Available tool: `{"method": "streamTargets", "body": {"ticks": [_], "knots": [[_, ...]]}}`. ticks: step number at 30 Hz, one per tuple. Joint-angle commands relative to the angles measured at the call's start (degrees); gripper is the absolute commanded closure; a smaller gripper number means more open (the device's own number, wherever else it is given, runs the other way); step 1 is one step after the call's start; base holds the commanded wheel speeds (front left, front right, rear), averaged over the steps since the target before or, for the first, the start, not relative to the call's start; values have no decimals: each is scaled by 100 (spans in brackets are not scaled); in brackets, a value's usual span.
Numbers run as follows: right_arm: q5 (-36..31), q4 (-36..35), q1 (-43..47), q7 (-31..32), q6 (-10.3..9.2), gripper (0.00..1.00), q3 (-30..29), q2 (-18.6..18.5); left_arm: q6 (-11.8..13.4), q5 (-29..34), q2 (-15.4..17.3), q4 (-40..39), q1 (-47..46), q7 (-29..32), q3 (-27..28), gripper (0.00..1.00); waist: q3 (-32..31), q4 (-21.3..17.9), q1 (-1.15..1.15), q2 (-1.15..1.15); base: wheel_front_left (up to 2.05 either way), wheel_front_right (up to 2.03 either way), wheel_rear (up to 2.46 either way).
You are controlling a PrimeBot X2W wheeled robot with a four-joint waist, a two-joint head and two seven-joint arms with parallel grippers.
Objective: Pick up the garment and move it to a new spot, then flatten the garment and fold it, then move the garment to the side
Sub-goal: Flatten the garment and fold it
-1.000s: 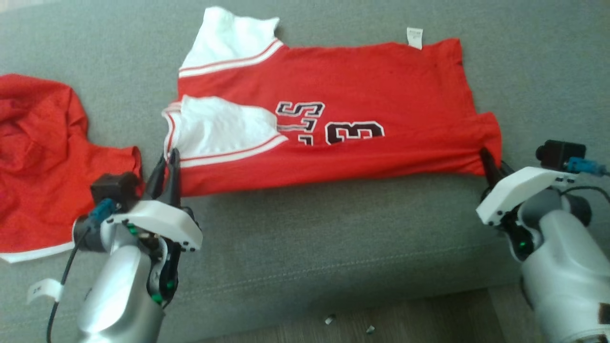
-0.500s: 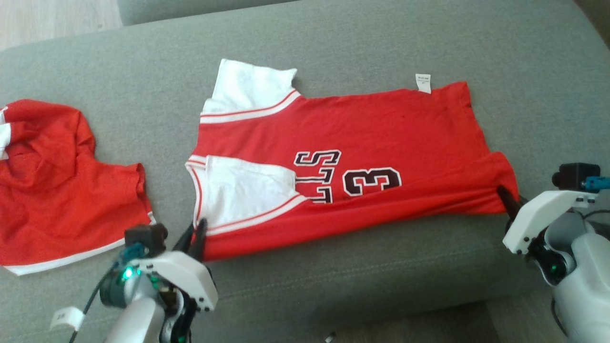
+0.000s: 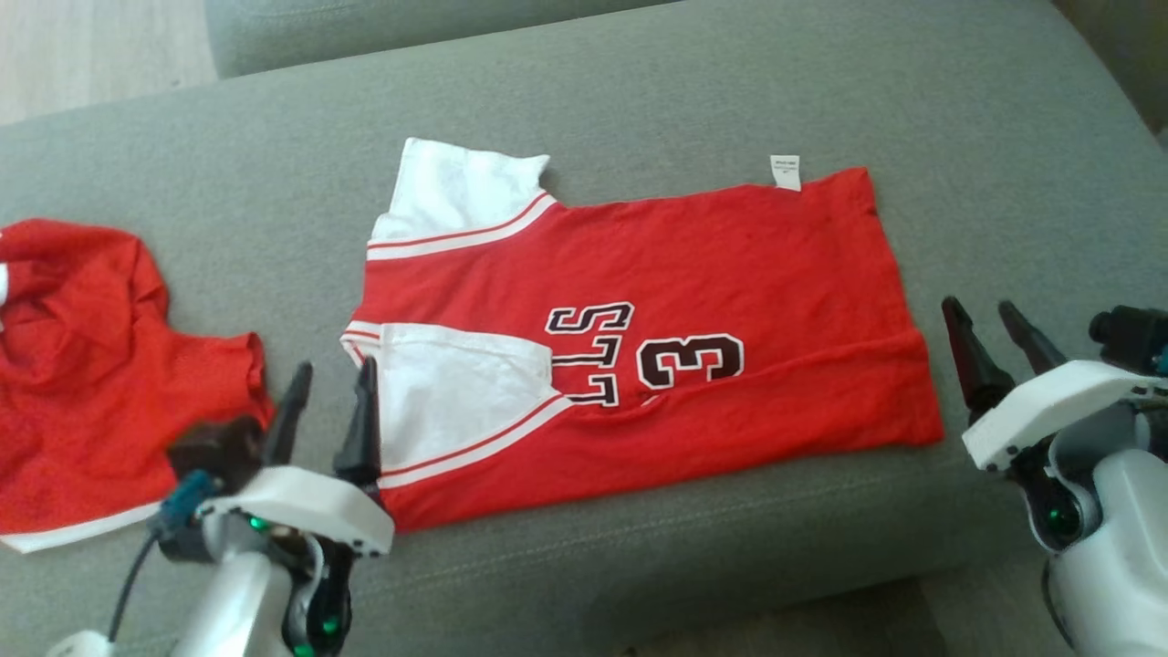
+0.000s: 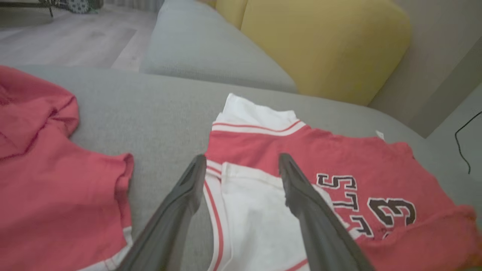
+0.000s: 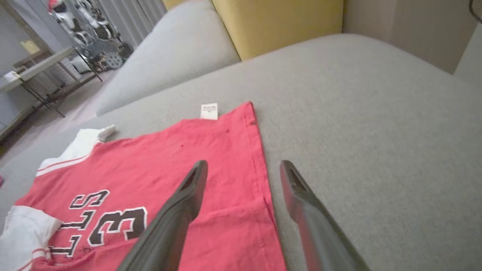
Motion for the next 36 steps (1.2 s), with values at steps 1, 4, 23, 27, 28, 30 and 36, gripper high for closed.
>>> {"method": "streamTargets", "body": {"ticks": [1, 4, 23, 27, 28, 30, 36], "knots": [[-67, -335, 29, -198, 19, 0, 70, -25, -34, 26, 45, -308, -138, -83, 273, 0, -6, -33, 0, 0, 0, 0, 0], [-132, -760, 154, -543, 19, 0, 34, 78, -113, 113, -35, -703, -104, -117, 484, 0, -5, -102, 0, 0, 0, 0, 0], [-874, -2066, 67, -774, 19, 0, 102, 826, -209, 865, 330, -112, -1253, 461, 969, 0, 678, -1128, 0, 0, 0, 0, 0], [-954, -2148, -69, -766, 19, 0, 230, 992, -215, 1004, 670, 119, -1838, 933, 960, 0, 893, -1386, 0, 0, 0, 0, 0], [-972, -2163, -112, -776, 19, 0, 271, 1042, -224, 1042, 780, 218, -2023, 1109, 955, 0, 954, -1464, 0, 0, 0, 0, 0], [-985, -2179, -199, -805, 19, 0, 368, 1140, -275, 1104, 1006, 443, -2377, 1510, 929, 0, 1072, -1636, 0, 0, 0, 0, 0], [-960, -2087, -451, -934, 19, 0, 658, 1342, -426, 1242, 1636, 1216, -3216, 2549, 869, 0, 1292, -2122, 0, 0, 0, 0, 0]]}}
